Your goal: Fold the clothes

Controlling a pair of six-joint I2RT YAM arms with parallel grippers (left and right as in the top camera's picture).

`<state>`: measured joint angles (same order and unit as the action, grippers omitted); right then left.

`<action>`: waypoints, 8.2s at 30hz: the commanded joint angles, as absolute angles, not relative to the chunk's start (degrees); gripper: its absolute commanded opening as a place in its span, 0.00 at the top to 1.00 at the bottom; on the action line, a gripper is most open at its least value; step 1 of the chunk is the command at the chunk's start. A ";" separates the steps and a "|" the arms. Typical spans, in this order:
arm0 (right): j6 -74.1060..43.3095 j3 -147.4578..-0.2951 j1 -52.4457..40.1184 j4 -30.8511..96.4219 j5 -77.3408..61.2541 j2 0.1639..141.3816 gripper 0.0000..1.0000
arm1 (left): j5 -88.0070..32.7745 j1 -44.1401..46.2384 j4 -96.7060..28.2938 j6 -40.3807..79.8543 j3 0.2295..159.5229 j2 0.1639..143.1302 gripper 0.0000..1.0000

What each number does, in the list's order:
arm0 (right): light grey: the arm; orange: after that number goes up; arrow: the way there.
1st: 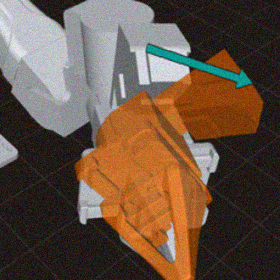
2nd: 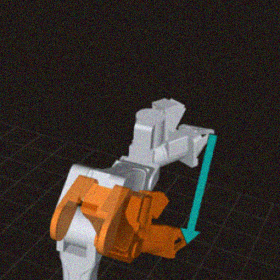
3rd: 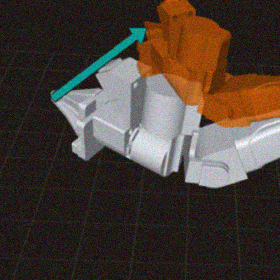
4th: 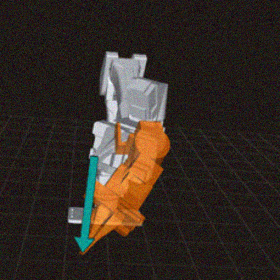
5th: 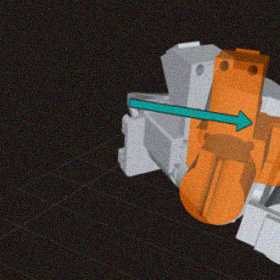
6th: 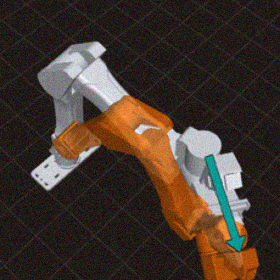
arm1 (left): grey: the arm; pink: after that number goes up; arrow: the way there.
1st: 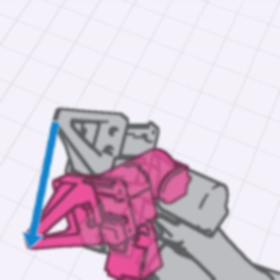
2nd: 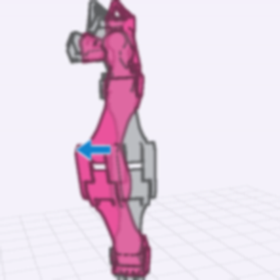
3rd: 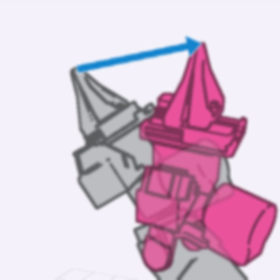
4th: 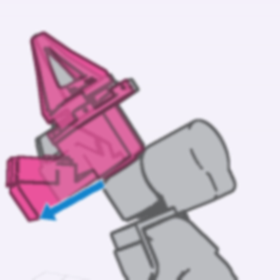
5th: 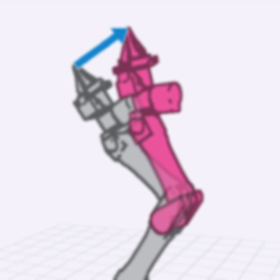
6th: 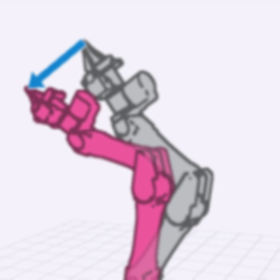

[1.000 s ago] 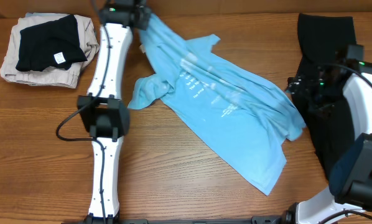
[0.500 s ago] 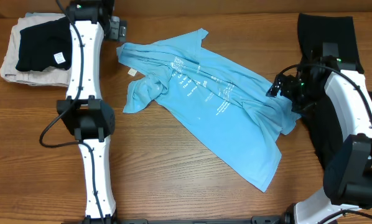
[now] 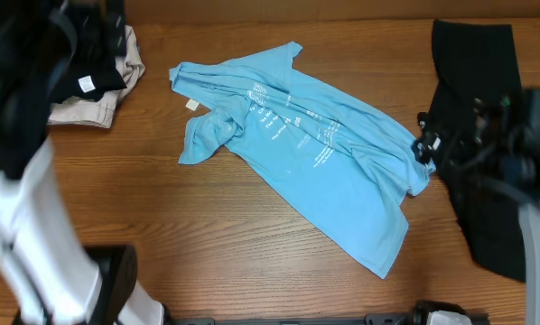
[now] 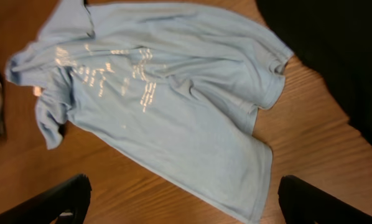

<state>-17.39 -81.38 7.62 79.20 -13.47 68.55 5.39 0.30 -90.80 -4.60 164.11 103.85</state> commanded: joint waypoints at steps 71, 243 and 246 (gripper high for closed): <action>-25.74 -47.64 -3.05 56.21 -12.69 76.53 0.04 | 6.83 9.02 -31.00 -13.47 63.92 110.56 0.96; -10.39 -145.53 7.99 52.97 -5.67 108.14 0.96 | 3.07 -12.21 -48.82 12.56 168.68 117.80 0.96; -10.39 -145.53 8.01 54.89 -5.67 110.41 0.96 | 2.83 -12.19 -49.63 12.19 167.74 119.57 0.96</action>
